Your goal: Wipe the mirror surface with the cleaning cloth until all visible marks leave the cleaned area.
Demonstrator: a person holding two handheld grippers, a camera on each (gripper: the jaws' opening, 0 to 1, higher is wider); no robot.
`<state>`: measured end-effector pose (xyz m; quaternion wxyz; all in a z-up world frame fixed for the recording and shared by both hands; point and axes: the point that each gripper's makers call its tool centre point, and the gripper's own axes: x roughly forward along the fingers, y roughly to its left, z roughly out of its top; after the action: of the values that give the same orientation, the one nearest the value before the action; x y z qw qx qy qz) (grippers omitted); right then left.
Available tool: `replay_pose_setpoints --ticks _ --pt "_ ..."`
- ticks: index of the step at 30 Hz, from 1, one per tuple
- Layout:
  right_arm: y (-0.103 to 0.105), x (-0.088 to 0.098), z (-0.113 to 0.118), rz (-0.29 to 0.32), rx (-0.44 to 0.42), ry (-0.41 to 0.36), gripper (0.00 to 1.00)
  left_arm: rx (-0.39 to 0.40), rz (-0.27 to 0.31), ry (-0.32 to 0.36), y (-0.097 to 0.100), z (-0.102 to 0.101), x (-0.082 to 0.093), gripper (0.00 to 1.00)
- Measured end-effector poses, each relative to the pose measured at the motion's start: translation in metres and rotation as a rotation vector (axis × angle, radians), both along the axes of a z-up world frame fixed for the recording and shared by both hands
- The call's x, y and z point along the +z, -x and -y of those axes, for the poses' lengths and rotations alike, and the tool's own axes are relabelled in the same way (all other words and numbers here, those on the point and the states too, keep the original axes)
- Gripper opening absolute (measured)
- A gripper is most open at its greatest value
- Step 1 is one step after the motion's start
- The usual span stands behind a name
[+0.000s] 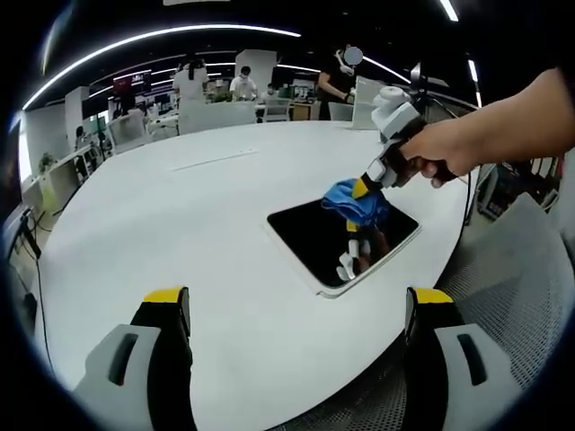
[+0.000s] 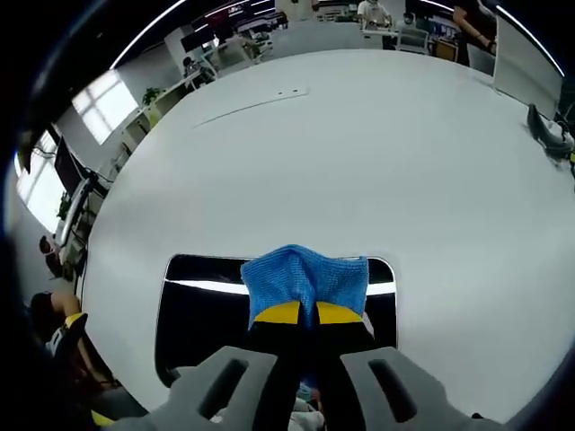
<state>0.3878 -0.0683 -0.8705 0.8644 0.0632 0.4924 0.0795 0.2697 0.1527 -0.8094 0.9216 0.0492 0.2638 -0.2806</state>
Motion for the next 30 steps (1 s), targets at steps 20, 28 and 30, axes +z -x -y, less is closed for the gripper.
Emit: replay_pose_setpoints --ticks 20,28,30 --pt "0.039 0.002 0.000 0.009 -0.022 -0.042 0.00 0.004 -0.003 -0.002 0.000 0.000 0.000 0.99" --pt "0.052 0.003 0.001 0.010 -0.023 -0.052 0.00 -0.009 -0.023 -0.013 0.002 0.001 -0.003 0.99" --pt "0.057 0.003 0.001 0.009 -0.032 -0.054 0.00 -0.010 -0.018 -0.013 0.002 0.001 -0.003 0.99"
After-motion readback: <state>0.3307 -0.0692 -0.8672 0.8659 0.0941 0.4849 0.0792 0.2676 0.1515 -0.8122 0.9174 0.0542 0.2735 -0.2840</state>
